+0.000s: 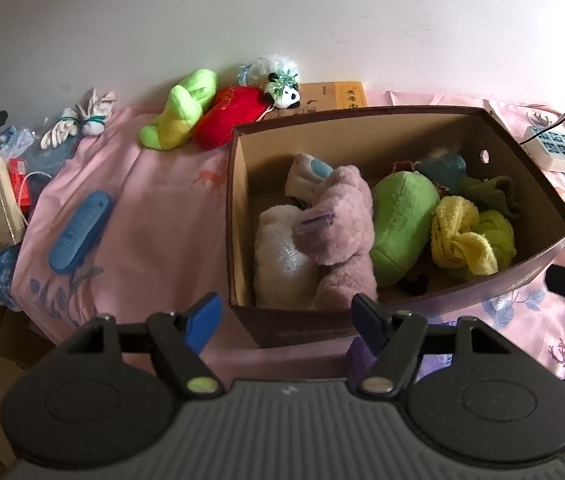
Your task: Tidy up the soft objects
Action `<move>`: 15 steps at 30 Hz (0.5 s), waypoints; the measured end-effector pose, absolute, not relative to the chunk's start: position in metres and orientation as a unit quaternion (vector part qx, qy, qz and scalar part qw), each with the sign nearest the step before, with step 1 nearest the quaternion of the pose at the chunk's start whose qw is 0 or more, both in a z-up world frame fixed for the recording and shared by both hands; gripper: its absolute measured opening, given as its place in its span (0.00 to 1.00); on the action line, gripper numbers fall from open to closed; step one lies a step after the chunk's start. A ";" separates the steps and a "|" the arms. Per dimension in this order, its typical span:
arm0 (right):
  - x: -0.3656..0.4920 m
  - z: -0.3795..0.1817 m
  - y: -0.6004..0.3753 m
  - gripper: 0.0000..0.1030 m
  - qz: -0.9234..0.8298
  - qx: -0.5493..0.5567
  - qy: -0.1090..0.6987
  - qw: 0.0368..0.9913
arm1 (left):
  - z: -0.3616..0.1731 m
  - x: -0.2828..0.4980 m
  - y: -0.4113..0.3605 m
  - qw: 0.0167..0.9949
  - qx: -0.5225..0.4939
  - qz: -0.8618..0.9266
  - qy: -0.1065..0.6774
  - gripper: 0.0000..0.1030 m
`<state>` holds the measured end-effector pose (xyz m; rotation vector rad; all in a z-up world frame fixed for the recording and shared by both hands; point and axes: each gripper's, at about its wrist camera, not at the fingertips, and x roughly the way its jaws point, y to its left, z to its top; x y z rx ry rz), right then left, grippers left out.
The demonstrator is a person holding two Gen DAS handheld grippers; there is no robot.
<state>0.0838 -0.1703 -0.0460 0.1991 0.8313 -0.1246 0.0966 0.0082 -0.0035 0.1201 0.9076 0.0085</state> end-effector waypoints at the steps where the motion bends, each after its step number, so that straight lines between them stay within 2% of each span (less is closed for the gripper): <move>1: 0.083 -0.045 -0.171 0.25 -0.061 0.095 0.400 0.910 | -0.004 0.097 0.009 0.897 0.059 0.007 0.439 0.70; 15: 0.079 -0.040 -0.169 0.25 -0.059 0.089 0.385 0.917 | 0.000 0.092 0.011 0.899 0.059 0.014 0.433 0.70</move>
